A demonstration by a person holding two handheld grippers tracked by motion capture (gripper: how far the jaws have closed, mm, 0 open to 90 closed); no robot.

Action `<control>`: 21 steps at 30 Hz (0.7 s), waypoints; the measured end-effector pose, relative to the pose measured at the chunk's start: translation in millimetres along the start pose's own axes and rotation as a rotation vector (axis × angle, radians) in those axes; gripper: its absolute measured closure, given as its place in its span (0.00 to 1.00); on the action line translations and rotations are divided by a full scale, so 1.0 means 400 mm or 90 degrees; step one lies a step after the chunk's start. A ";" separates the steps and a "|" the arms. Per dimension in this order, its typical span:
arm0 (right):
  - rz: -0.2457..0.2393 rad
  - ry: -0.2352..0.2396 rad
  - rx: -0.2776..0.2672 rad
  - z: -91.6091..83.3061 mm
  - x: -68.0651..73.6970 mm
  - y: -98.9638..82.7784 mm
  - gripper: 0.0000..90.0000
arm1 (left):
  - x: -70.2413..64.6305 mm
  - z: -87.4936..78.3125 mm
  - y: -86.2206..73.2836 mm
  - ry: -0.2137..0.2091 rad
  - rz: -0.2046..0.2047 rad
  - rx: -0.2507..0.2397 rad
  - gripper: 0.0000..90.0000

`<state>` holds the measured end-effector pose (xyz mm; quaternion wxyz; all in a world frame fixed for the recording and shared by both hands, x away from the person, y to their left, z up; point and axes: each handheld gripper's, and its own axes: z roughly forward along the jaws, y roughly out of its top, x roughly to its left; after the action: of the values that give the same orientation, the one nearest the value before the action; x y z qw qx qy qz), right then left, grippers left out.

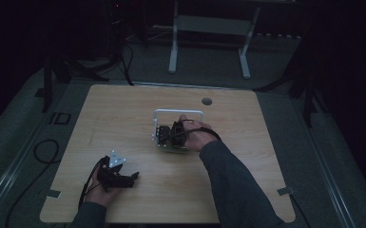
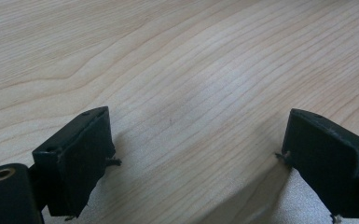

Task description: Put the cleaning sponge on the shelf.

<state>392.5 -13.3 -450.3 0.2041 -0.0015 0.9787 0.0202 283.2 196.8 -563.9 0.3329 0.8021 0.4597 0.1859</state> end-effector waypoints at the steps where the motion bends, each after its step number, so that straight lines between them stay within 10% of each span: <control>1: -0.002 -0.002 0.004 0.002 0.000 0.001 0.80 | 0.000 0.000 0.000 0.000 0.000 0.000 0.10; 21: -0.010 -0.027 0.036 0.038 0.000 0.011 0.80 | 0.000 0.000 0.000 0.001 0.000 -0.001 0.10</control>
<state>398.5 -8.3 -463.9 0.2246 -0.0034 0.9744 -0.0087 283.1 196.7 -564.0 0.3331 0.8017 0.4598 0.1866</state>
